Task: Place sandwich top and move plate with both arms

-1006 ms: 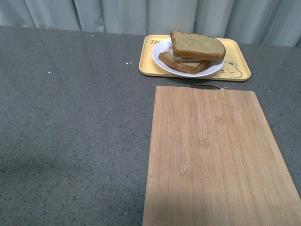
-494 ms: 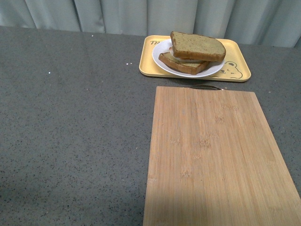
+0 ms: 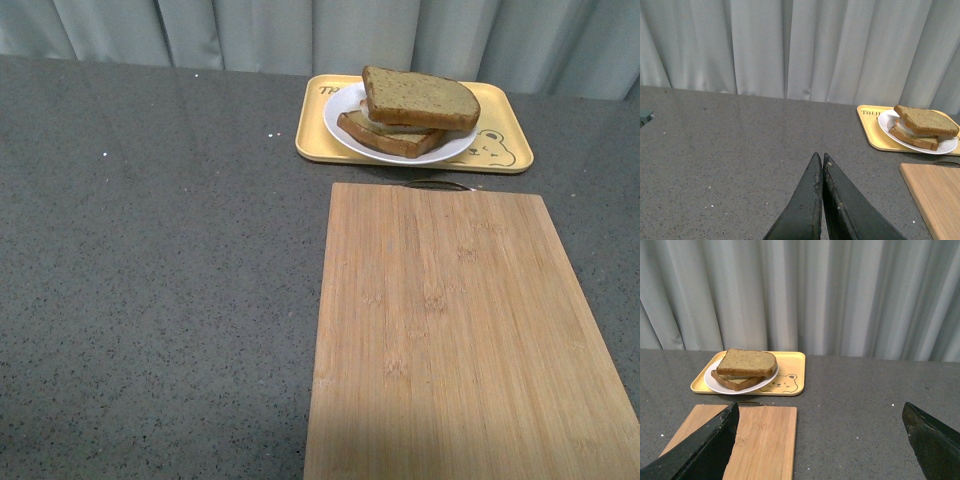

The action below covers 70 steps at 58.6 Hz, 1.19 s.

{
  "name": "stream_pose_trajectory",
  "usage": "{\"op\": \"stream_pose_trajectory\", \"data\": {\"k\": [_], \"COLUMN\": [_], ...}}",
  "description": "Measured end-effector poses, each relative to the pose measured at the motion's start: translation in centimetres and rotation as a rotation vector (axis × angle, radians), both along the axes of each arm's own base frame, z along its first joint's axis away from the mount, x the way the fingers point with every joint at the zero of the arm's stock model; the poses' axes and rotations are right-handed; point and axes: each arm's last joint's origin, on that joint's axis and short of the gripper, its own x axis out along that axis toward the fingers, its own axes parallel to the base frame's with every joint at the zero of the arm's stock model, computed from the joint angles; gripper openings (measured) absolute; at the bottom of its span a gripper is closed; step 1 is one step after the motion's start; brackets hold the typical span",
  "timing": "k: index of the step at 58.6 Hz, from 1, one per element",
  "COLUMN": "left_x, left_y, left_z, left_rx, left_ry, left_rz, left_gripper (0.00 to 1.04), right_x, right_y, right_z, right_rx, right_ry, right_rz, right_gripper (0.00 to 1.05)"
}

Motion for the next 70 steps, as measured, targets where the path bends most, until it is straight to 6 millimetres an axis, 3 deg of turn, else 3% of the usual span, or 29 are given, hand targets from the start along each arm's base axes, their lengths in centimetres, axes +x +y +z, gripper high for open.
{"op": "stream_pose_trajectory", "data": {"k": [51, 70], "left_x": [-2.5, -2.5], "left_y": [0.0, 0.0], "left_z": [-0.3, -0.3], "left_rx": [0.000, 0.000], "left_ry": [0.004, 0.004], "left_rz": [0.000, 0.000], "left_gripper": [0.04, 0.62], "right_x": [0.0, 0.0], "right_y": [0.0, 0.0], "right_z": [0.0, 0.0], "right_rx": [0.000, 0.000], "right_ry": [0.000, 0.000], "right_rz": [0.000, 0.000], "right_gripper": [0.95, 0.95]}}
